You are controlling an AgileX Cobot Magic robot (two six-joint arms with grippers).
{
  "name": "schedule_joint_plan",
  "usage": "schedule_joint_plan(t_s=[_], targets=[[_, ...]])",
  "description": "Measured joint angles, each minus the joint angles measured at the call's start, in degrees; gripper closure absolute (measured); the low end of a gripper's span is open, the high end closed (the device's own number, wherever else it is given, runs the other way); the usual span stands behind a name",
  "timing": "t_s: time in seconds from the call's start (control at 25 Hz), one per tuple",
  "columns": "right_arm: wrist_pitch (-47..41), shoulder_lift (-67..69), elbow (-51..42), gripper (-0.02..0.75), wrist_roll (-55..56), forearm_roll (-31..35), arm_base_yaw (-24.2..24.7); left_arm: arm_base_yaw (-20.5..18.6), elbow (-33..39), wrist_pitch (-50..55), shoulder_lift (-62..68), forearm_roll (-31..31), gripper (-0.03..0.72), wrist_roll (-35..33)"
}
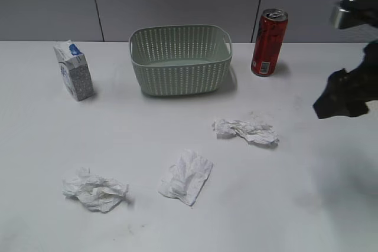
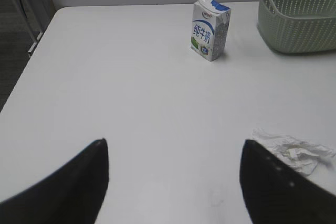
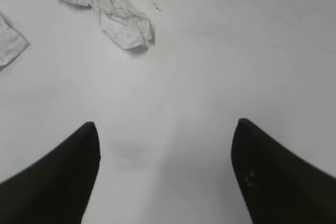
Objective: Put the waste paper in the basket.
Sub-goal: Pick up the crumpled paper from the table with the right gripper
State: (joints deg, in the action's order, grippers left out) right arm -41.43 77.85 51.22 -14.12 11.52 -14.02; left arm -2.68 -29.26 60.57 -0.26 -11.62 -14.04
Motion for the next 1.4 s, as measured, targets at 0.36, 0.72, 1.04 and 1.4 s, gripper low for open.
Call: schedule_joint_plan(t_s=[0.36,0.72,1.04,1.4], targets=[[3.36,19.76,11.26,0.15,0.0,0.08,-8.19,0.0,0.0,0.0,0.0,0.0,0.1,0.0],[7.46,35.75,20.11,0.15,0.13,0.73,-8.99,0.0,0.0,0.0,0.0,0.0,0.104,0.0],[10.57,41.3,20.58,0.221,0.01,0.73,-9.02,0.0,0.05,0.0,0.0,0.0,0.104,0.0],[10.39,41.62,20.59,0.645,0.01,0.73,-9.5,0.0,0.05,0.0,0.0,0.0,0.104,0.0]])
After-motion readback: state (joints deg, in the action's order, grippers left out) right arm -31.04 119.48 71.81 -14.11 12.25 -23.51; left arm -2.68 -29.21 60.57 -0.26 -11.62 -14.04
